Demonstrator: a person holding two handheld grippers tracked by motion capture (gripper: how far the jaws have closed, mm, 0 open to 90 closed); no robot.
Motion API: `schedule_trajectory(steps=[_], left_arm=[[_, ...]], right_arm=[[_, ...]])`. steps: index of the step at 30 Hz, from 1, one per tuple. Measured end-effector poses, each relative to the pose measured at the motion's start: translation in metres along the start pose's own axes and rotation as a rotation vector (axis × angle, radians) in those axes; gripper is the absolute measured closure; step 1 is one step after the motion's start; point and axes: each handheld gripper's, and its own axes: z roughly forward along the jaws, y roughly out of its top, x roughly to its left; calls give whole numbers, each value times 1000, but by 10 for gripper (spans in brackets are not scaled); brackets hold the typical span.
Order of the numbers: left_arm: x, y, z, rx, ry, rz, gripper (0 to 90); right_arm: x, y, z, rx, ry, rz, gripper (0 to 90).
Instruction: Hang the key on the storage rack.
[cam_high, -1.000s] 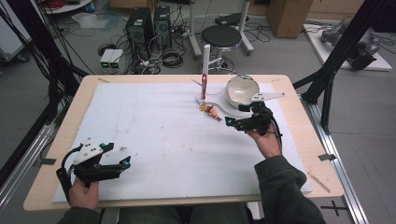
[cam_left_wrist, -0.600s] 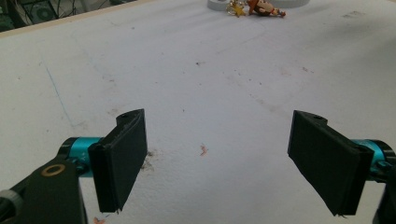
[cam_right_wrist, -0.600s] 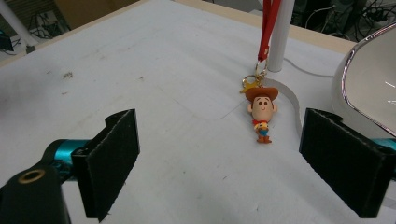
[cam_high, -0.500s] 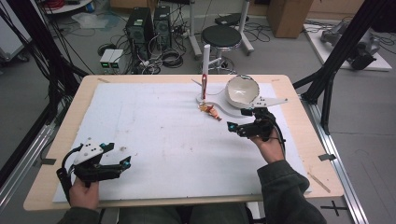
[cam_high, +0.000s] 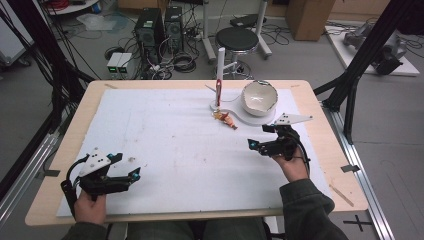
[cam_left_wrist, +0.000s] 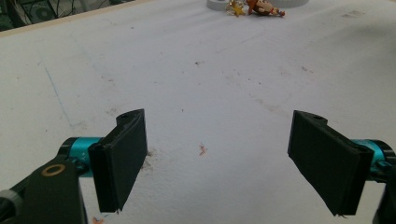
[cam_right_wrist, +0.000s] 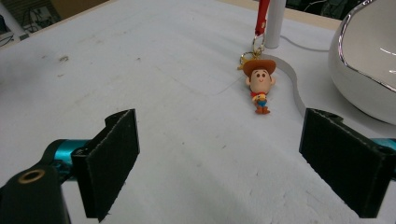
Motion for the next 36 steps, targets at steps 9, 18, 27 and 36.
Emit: schedule_trajectory(steps=[9,18,27,36], left_arm=[[0,0,0,-1,-7,-2,203],[0,0,0,-1,-9,-5,203],[0,0,0,-2,-11,-8,203],[0,-1,0,1,-16,-11,203]], right_arm=[[1,-10,-6,6,-8,3,112],[2,-20,-12,11,-12,7,112],[2,-31,-17,20,-12,15,112],[4,-38,-25,13,-16,17,112]])
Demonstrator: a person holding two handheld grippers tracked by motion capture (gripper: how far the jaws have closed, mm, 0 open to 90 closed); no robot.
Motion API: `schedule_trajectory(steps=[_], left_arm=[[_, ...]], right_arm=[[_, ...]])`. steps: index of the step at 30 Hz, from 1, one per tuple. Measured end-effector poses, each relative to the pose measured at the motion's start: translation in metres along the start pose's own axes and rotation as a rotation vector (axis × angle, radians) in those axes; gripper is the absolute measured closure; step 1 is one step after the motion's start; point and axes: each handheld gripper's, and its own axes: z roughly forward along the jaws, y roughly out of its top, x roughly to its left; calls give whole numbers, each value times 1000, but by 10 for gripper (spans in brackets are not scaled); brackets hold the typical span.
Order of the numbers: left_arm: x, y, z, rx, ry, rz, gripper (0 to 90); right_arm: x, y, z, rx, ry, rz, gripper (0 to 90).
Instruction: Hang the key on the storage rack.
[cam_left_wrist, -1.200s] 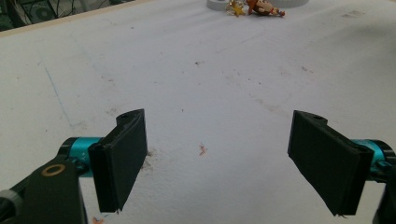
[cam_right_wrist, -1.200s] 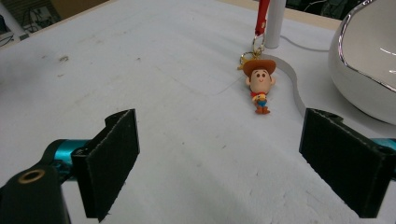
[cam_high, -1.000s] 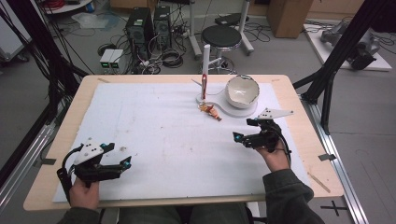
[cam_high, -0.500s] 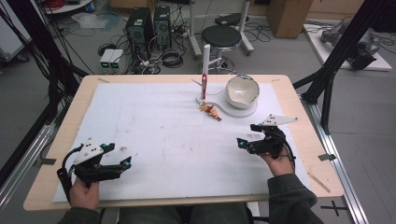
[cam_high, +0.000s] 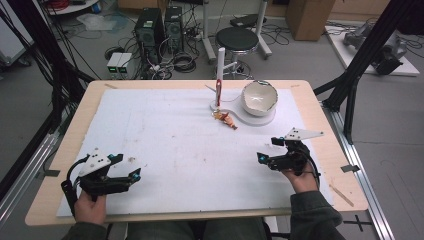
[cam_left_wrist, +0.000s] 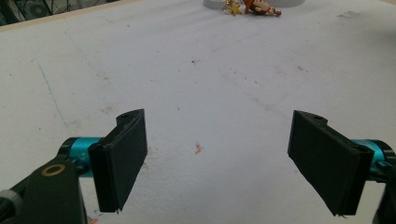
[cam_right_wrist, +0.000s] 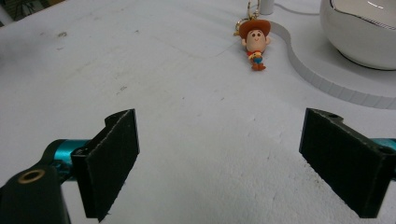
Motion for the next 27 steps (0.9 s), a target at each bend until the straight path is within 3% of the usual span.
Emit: schedule_trajectory(steps=[13,27], left_arm=[[-1,0,0,6,-6,-3,203],[-2,0,3,12,-15,7,203]], right_arm=[[0,-20,-9,19,-4,4,112],[2,-24,-15,-7,-2,0,112]])
